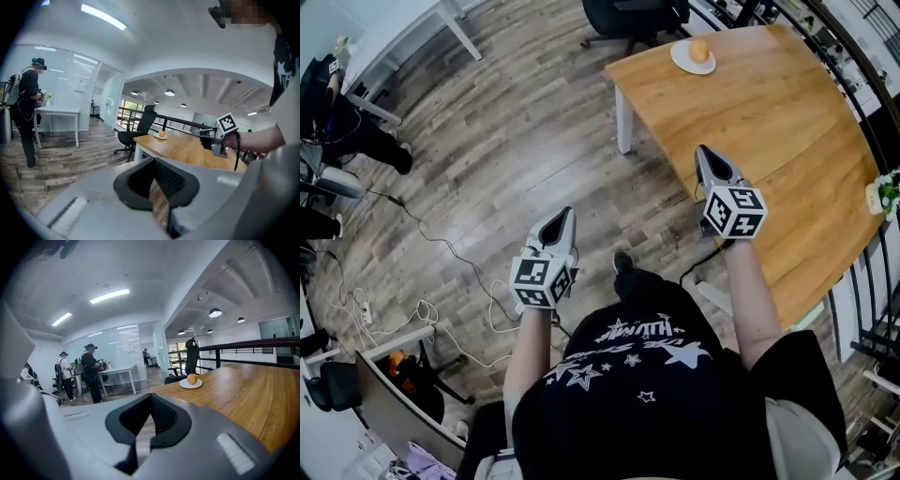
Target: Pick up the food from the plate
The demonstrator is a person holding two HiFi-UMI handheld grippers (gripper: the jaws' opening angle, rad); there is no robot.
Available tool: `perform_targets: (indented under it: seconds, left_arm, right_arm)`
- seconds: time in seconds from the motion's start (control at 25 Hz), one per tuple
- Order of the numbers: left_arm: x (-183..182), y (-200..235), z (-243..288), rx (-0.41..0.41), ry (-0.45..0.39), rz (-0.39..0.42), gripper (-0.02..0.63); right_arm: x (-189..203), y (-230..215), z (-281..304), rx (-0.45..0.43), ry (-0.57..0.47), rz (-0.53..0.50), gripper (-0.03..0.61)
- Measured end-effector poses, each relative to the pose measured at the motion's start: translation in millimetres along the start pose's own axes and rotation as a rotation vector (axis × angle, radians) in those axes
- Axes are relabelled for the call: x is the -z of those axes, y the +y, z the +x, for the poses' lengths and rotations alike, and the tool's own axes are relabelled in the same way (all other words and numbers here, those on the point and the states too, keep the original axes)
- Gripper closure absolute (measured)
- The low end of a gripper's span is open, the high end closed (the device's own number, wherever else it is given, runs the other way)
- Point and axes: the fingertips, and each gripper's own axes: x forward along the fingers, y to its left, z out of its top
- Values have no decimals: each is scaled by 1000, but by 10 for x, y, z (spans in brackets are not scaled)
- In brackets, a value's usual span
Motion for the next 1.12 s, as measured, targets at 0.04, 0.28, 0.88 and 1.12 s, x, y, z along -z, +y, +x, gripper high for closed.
perform_targets:
  seconds: [0.04,0.28,0.88,1.12]
  left_arm:
    - [-32,0,76,2,2,3,612]
    - [-218,39,451,12,9,25,612]
    - [-544,16,1054,60,0,70,612]
    - [-689,93,1454,95,2,83,612]
  right_arm:
    - [-14,-52,64,0,1,2,577]
    - [-115,-321,370,8,-8,10,578]
    - [-315,-722,623,49,-60,68,577]
    - [-356,-937,851,88,-64,71,577]
